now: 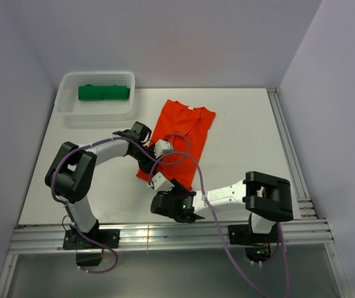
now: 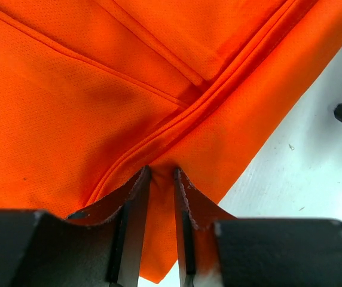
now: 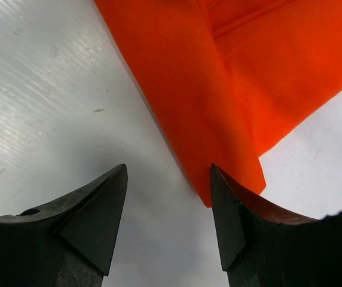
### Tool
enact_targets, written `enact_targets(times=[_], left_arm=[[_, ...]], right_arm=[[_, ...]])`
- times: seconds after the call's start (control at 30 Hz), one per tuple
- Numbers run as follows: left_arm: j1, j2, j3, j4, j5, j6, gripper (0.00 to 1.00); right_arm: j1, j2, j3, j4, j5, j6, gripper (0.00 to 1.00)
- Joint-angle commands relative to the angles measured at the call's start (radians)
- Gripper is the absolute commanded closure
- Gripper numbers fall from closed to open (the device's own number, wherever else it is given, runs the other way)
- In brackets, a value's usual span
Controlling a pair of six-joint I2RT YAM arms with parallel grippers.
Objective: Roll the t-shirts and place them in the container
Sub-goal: Roll the tshirt
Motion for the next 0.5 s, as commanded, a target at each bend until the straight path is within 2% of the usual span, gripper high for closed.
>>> enact_targets(times=[0.0, 0.27, 0.47], left_arm=[[-0.009, 0.022, 0.009, 0.001, -0.06, -0.009, 0.7], [-0.009, 0.025, 0.0, -0.045, -0.142, 0.064, 0.7], [-0.007, 0.023, -0.021, -0.059, -0.173, 0.109, 0.71]], right_arm=[[0.006, 0.032, 0.044, -0.033, 0.073, 0.001, 0.35], [0.007, 0.17, 0.138, -0.125, 0.125, 0.013, 0.33], [0.007, 0.201, 0.178, -0.181, 0.136, -0.004, 0.33]])
